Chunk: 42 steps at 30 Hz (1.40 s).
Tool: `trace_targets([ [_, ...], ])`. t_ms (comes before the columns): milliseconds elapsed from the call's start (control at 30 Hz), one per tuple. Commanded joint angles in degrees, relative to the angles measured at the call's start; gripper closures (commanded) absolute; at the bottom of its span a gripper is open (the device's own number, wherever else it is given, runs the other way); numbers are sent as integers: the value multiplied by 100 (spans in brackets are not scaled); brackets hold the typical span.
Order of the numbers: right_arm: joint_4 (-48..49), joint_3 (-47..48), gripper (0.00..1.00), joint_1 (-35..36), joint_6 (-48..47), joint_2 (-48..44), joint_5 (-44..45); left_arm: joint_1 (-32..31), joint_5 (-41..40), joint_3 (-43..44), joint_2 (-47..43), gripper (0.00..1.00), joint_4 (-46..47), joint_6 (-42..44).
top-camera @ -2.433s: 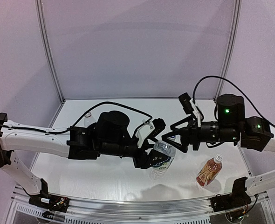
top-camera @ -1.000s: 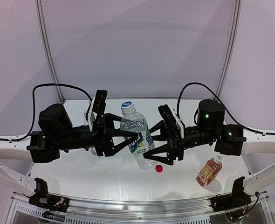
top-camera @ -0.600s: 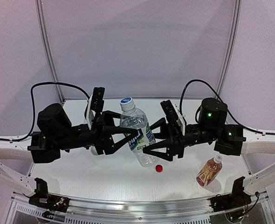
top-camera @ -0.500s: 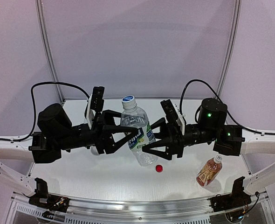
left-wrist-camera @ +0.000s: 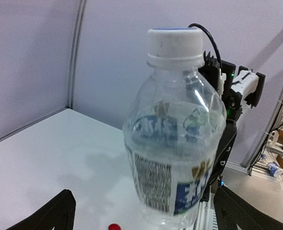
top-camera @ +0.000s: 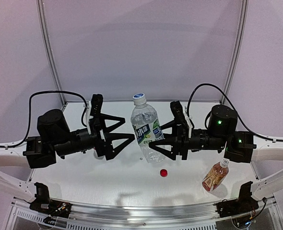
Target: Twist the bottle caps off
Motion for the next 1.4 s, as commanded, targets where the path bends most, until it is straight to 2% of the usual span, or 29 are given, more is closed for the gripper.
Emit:
trace_targets([
  [0,-280,-258,63,32,-91,-237,953,95,-550,-190,-674,1,-824,467],
  [100,-87,-563,66,33,-133,-327,944,117,-725,-374,-1014,1,-831,879],
  [200,182,-835,70,35,-170,-364,776,194,-303,-214,-1159,1,-1211,1077],
  [333,634,-1230,81,37,-122,-474,726,347,312,-79,-1199,1,-1276,958],
  [433,893,-1356,91,32,207,-488,956,413,346,-13,-1191,2,-1233,735],
  [567,1586,-1501,97,36,695,-120,622,433,443,123,-1009,5,-1127,549],
  [733,1589,-1341,99,151,733,305,386,436,494,509,-544,16,-1148,335],
  [1000,1368,-1372,99,182,699,-55,421,552,483,1167,102,20,-1286,171],
  [1133,1317,-1352,100,187,686,-82,379,641,971,1427,330,26,-1302,184],
  [1367,1247,-1288,100,193,662,-20,363,702,1248,1800,730,33,-1470,233],
])
